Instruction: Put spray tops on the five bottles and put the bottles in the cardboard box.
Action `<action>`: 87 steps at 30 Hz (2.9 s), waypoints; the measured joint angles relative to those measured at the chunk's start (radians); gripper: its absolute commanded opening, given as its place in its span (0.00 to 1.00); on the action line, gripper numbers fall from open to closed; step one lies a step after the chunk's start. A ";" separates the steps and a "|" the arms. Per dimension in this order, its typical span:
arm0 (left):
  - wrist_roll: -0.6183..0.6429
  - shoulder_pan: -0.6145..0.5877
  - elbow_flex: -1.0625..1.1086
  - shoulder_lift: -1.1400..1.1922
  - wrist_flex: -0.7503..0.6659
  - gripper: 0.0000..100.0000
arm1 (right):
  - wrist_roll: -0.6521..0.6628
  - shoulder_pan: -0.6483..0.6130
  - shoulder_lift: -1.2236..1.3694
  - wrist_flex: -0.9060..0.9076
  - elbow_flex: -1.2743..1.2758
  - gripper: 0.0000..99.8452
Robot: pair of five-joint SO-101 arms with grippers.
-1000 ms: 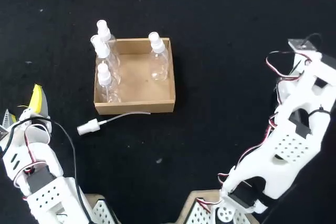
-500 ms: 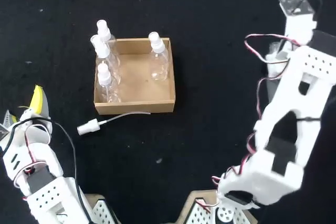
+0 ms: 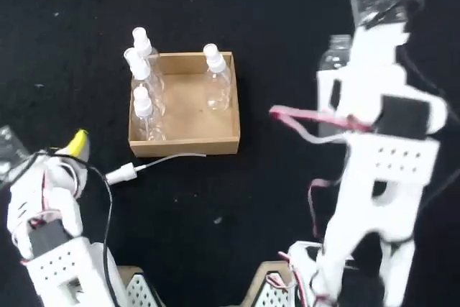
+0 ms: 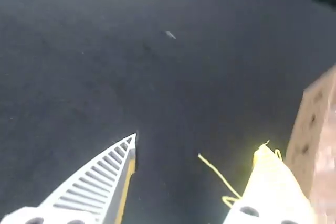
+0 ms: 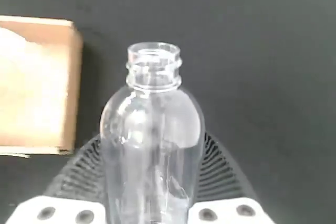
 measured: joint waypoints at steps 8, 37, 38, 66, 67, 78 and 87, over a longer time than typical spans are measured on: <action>-0.097 0.051 -0.290 0.427 0.133 0.24 | -0.069 -0.164 -0.201 -0.315 0.405 0.01; -0.345 0.229 -0.505 1.031 0.221 0.31 | -0.163 -0.221 -0.203 -0.629 0.790 0.01; -0.348 0.233 -0.485 1.031 0.192 0.31 | -0.163 -0.221 -0.203 -0.634 0.793 0.01; -0.753 -0.066 -0.549 1.042 0.241 0.03 | -0.163 -0.221 -0.203 -0.644 0.793 0.01; -0.813 -0.101 -0.580 1.043 0.270 0.03 | -0.163 -0.221 -0.203 -0.644 0.793 0.01; -1.192 -0.218 -0.624 1.071 0.322 0.28 | -0.163 -0.221 -0.203 -0.644 0.798 0.01; -0.859 -0.267 -0.809 1.071 0.493 0.28 | -0.163 -0.288 -0.204 -0.644 0.821 0.01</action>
